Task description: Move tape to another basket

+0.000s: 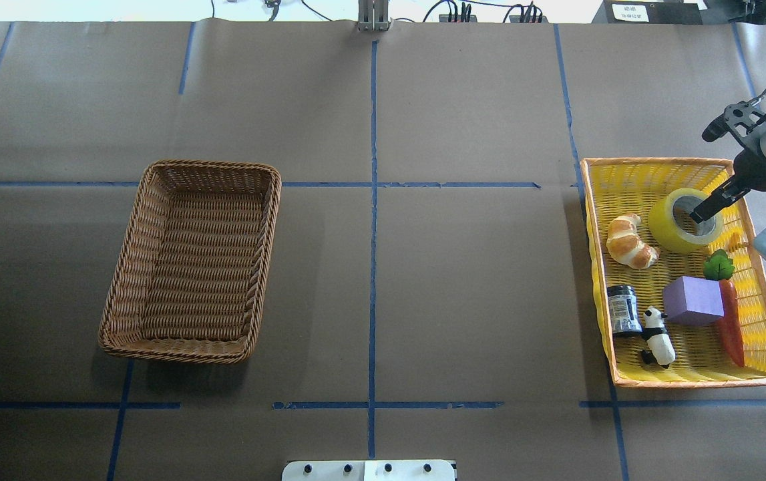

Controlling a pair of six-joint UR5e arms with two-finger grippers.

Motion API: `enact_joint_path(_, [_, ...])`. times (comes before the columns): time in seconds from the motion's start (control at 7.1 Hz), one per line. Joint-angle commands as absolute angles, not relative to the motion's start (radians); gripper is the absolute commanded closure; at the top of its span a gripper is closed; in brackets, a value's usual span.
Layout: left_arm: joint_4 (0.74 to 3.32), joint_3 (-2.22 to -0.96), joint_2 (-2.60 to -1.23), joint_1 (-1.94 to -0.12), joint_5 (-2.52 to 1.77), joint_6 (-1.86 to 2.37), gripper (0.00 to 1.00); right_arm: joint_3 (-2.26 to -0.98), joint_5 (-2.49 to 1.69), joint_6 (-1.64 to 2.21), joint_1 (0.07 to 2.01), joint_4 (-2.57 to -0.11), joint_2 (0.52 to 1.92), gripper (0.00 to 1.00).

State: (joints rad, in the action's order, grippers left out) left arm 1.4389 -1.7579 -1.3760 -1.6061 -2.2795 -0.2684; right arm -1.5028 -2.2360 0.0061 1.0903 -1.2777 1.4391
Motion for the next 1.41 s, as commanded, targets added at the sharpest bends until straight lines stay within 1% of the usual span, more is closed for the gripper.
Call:
enact_joint_path(0.0, [1.439, -1.758, -1.376, -1.606, -2.279, -0.268, 0.00, -1.493, -2.237, 0.006, 1.068, -1.278, 1.431, 0.01])
enact_joint_path(0.14, [1.439, -1.758, -1.376, -1.606, -2.279, -0.268, 0.00, -1.494, -2.237, 0.005, 1.065, -1.278, 1.428, 0.11])
enact_joint_path(0.28, [1.439, -1.758, -1.376, -1.606, -2.279, -0.268, 0.00, -1.494, -2.237, 0.002, 1.065, -1.278, 1.422, 0.36])
enact_joint_path(0.56, [1.439, -1.758, -1.376, -1.606, -2.279, -0.268, 0.00, -1.493, -2.235, 0.006, 1.065, -1.278, 1.413, 0.82])
enact_joint_path(0.7, [1.439, -1.758, -1.376, -1.606, -2.279, -0.268, 0.00, -1.493, -2.235, 0.006, 1.066, -1.279, 1.414, 0.92])
enact_joint_path(0.85, [1.439, -1.758, -1.376, -1.606, -2.279, -0.268, 0.00, -1.493, -2.233, 0.005, 1.066, -1.279, 1.413, 0.97])
enact_joint_path(0.99, [1.439, -1.758, -1.376, -1.606, -2.279, -0.268, 0.00, -1.494, -2.233, 0.008, 1.066, -1.278, 1.413, 0.99])
enact_joint_path(1.27, [1.440, -1.758, -1.376, -1.606, -2.279, -0.268, 0.00, -1.500, -2.252, 0.012, 1.089, -1.279, 1.410, 1.00])
